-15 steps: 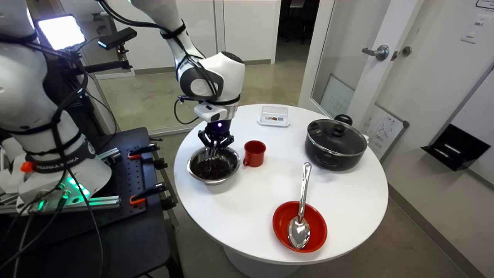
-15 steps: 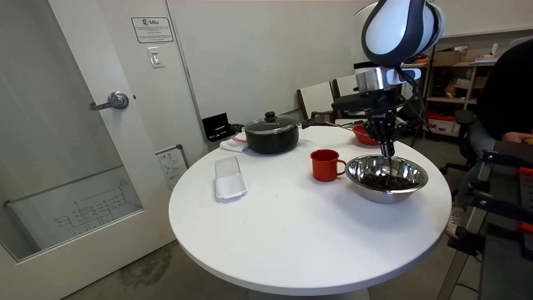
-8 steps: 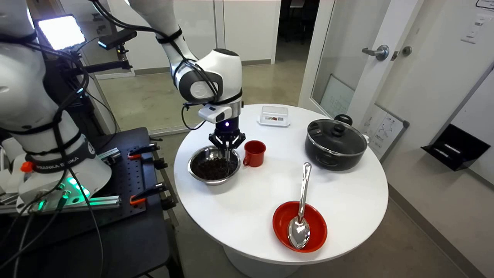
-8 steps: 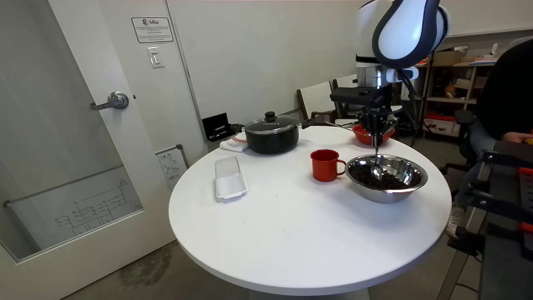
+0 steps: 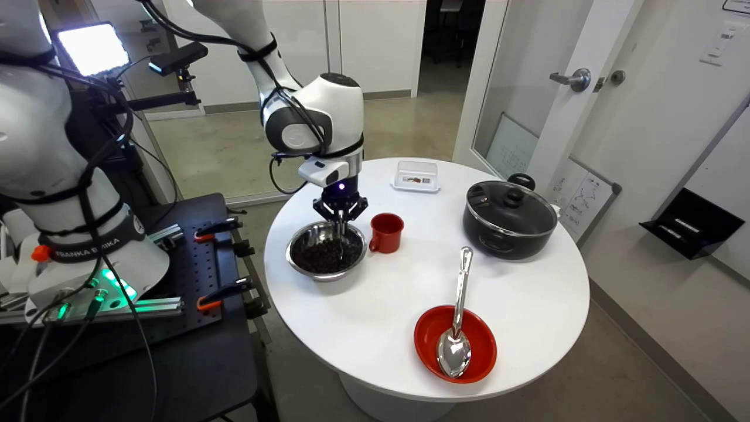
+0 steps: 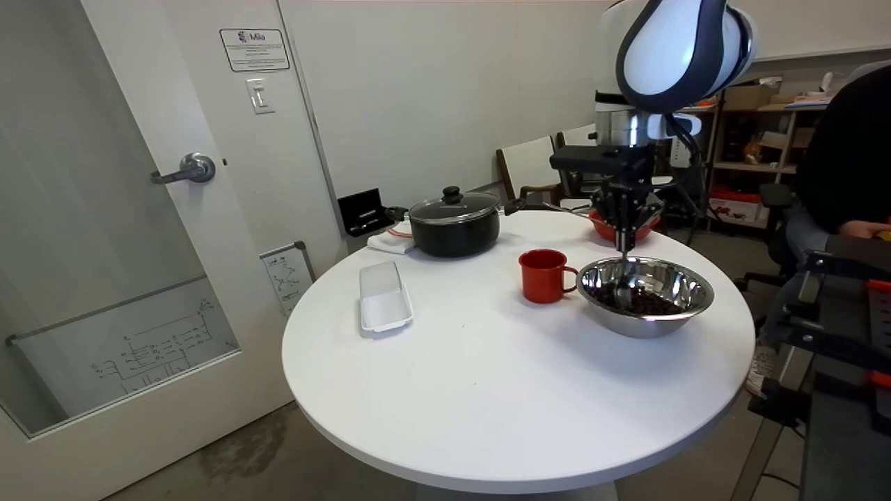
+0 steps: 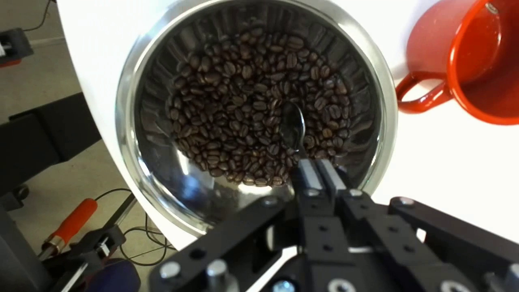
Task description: Use the small spoon to stir the contents in the silver bowl, then put the spoon in the cup
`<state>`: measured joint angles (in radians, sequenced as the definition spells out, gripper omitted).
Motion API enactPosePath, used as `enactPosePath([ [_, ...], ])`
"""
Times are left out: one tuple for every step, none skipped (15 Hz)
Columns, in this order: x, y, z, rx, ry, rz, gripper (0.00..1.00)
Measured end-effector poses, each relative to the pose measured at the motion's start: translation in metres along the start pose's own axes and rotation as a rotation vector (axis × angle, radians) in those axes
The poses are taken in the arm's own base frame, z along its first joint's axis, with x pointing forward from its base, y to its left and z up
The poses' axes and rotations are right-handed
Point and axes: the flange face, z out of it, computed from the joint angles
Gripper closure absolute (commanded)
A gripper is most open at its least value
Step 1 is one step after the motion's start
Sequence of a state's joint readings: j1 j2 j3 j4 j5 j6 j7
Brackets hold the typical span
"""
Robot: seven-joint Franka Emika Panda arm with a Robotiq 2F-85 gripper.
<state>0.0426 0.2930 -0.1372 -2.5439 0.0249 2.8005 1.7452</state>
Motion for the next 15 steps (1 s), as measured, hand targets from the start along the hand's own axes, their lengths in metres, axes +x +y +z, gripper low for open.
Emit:
enactPosePath([
  [-0.002, 0.001, 0.000, -0.002, -0.006, -0.013, 0.99],
  [-0.004, 0.003, 0.000, -0.005, -0.007, -0.032, 0.99],
  [-0.005, 0.005, 0.001, -0.023, -0.006, -0.056, 0.99],
  [-0.005, 0.009, 0.003, -0.059, -0.002, -0.083, 0.99],
  [-0.004, 0.013, 0.005, -0.105, 0.007, -0.102, 0.99],
  [-0.002, 0.016, 0.007, -0.151, 0.018, -0.111, 0.99],
  [0.000, 0.018, 0.008, -0.184, 0.029, -0.117, 0.99],
  [0.003, 0.018, 0.008, -0.203, 0.040, -0.123, 0.99],
  [0.005, 0.017, 0.008, -0.205, 0.047, -0.126, 0.99],
  [0.008, 0.014, 0.007, -0.192, 0.055, -0.126, 0.99],
  [0.009, 0.011, 0.005, -0.164, 0.063, -0.126, 0.99],
  [0.010, 0.008, 0.004, -0.127, 0.069, -0.123, 0.99],
  [0.010, 0.005, 0.002, -0.085, 0.074, -0.118, 0.99],
  [0.010, 0.002, 0.000, -0.045, 0.078, -0.110, 0.99],
  [0.010, 0.000, -0.002, -0.011, 0.083, -0.101, 0.99],
])
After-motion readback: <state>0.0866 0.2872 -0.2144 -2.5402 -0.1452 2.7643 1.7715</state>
